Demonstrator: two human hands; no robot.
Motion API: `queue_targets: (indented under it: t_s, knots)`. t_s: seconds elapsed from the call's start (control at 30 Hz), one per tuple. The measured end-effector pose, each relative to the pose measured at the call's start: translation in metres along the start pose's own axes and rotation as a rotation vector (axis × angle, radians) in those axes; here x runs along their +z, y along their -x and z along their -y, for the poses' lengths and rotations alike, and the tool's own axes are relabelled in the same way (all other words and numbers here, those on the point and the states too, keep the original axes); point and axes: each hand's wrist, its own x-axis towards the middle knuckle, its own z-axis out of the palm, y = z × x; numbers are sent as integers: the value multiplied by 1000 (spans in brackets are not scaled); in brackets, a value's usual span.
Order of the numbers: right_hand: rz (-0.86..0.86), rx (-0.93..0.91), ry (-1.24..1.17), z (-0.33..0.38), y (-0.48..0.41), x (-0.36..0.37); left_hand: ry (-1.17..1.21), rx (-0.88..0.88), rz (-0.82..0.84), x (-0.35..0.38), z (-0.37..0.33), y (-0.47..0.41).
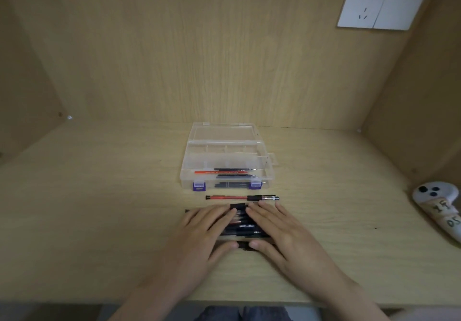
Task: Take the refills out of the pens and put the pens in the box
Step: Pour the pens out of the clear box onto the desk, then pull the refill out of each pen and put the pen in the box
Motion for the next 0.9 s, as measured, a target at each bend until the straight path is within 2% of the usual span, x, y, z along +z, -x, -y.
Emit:
queue_targets:
  t_s: [0.23,0.37,0.5,0.57,0.9]
  knots:
    - [20,-17,-3,-1,10,5,-75,-7,12,11,0,4]
    - [13,17,-18,-2,5,6,-30,-22,-68,10,4,0]
    - [-210,90,-308,-3,13,-7,44,4,-128,-4,4,1]
    - [-293,103,-373,-7,23,-11,92,44,-154,-4,4,5]
    - [-282,65,-274,-9,29,5,43,80,-94,4,0,9]
